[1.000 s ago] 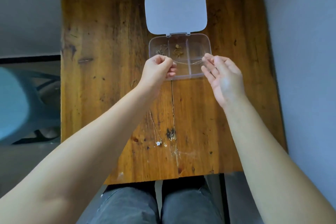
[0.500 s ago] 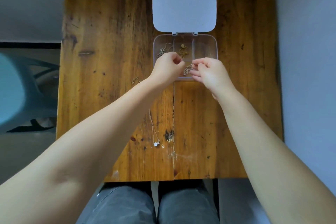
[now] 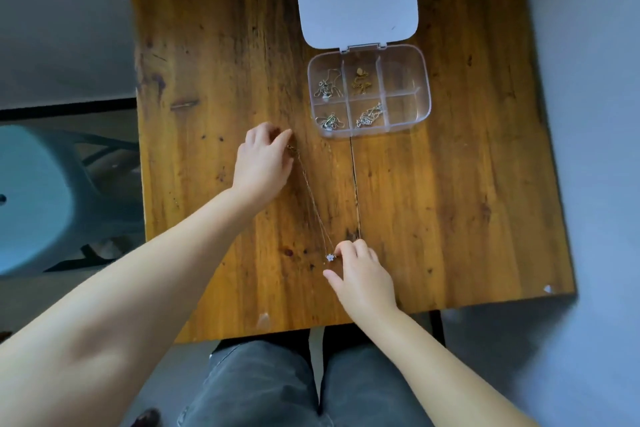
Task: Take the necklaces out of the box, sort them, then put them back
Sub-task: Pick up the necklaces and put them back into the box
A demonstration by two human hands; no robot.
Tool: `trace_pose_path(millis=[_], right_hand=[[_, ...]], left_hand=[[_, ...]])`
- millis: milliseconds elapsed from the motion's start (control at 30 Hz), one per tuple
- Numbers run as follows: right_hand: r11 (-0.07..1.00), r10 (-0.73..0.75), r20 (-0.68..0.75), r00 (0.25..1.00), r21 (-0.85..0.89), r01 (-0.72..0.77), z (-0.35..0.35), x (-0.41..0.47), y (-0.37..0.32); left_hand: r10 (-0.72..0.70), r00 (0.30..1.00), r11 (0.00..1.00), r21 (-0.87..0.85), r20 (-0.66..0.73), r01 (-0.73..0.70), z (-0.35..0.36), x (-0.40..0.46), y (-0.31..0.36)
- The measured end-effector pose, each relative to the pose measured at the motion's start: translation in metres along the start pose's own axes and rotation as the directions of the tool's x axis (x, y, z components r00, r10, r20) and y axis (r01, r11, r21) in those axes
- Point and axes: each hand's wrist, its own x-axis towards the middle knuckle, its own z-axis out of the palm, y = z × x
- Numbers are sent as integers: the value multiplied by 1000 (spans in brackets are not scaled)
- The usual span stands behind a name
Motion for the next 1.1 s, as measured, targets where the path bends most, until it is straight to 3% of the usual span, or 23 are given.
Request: trace_pose_path(millis=[233, 533, 667, 833, 967, 1100], right_hand=[[993, -114, -196, 974, -33, 110, 18, -1, 5], [975, -220, -272, 937, -46, 216, 21, 4, 1], [965, -135, -323, 937, 173, 198, 7, 1, 13], [944, -14, -418, 908, 293, 149, -35, -14, 71], [951, 99, -487, 868, 303, 61, -61, -32, 135], [963, 199, -525, 827, 261, -66, -74, -35, 182]], left_hand=[[232, 973, 964, 135, 1, -230, -3, 14, -4], [207, 978, 969, 136, 16, -207, -3, 13, -2], [317, 947, 948, 47, -58, -314, -8, 3, 13], [430, 902, 893, -127, -44, -432, -11, 7, 86], [441, 892, 848, -278, -100, -451, -10, 44, 173], [534, 845, 816, -247, -22, -522, 13, 82, 247]])
